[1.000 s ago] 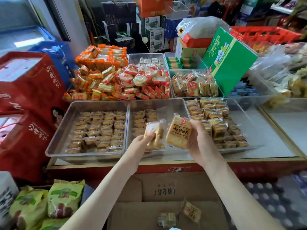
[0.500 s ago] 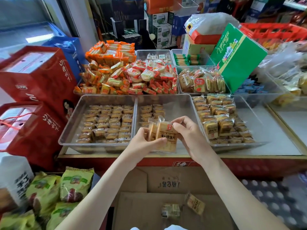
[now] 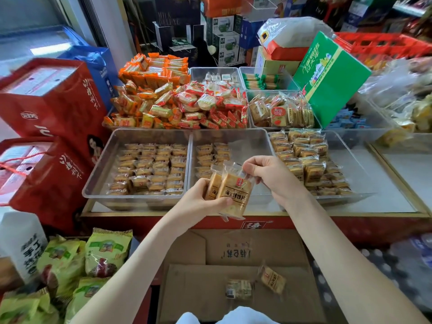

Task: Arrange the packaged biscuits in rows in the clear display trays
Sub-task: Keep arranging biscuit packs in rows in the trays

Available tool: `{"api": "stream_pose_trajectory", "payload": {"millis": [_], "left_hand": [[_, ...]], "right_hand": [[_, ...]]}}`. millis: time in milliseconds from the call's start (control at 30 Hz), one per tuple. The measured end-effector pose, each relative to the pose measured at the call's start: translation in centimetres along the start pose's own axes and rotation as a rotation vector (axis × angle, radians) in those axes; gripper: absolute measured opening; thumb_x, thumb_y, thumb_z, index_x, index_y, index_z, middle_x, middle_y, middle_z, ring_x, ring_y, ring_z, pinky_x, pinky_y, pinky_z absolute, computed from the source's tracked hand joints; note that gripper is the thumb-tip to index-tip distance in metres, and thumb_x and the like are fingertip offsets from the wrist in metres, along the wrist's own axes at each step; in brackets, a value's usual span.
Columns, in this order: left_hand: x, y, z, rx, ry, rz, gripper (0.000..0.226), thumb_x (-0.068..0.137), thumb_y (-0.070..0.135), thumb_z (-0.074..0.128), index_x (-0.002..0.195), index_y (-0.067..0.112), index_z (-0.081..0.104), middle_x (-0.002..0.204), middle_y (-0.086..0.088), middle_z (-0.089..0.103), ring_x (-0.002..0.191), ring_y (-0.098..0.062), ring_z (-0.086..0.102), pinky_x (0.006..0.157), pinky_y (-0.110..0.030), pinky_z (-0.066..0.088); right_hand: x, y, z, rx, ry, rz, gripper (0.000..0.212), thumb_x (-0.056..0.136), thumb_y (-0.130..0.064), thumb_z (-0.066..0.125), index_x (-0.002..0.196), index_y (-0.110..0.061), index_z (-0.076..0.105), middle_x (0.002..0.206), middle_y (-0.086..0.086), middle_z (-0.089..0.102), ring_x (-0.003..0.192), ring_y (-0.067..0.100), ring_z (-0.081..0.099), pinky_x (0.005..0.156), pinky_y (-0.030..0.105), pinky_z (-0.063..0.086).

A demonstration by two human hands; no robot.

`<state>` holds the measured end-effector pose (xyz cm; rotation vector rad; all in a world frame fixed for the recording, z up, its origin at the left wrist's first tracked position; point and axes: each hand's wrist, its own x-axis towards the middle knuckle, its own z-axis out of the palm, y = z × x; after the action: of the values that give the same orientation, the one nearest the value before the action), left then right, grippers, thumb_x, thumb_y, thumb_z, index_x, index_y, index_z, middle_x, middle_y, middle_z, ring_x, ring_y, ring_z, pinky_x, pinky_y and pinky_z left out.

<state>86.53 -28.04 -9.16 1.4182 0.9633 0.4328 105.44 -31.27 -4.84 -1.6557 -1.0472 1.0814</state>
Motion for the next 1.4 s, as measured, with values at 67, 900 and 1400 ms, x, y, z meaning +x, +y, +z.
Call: {"api": "stream_pose_trajectory", "payload": {"millis": [67,900,1400], "left_hand": [[0.3,0.2,0.0,-0.053,0.052,-0.028,0.047,0.078,0.034,0.080,0.113,0.019,0.052,0.112,-0.003,0.068,0.101,-0.013,0.067,0.084,-0.025,0.054],[1.9,2.4,3.2,-0.741,0.252,-0.125,0.030,0.088,0.032,0.067,0.114,0.016,0.065,0.106,-0.005,0.075,0.101,-0.019,0.070,0.093,-0.033,0.052],[1.9,1.4,0.5,-0.122,0.301,0.113,0.025,0.091,0.024,0.067,0.113,0.021,0.055,0.107,0.002,0.068,0.099,-0.012,0.065,0.082,-0.020,0.052]], "right_hand": [[0.1,0.3,0.1,0.170,0.014,0.002,0.017,0.094,-0.007,0.059,0.079,-0.008,0.068,0.067,0.000,0.063,0.063,0.010,0.050,0.063,0.022,0.044],[-2.0,3.0,1.0,0.621,-0.058,-0.063,0.024,0.091,0.008,0.054,0.106,-0.010,0.047,0.077,0.003,0.057,0.073,0.010,0.060,0.070,0.020,0.050],[2.3,3.1,-0.5,0.725,-0.272,0.004,0.045,0.085,-0.023,0.065,0.125,-0.005,0.055,0.114,0.013,0.065,0.105,0.025,0.063,0.083,0.034,0.057]]}}
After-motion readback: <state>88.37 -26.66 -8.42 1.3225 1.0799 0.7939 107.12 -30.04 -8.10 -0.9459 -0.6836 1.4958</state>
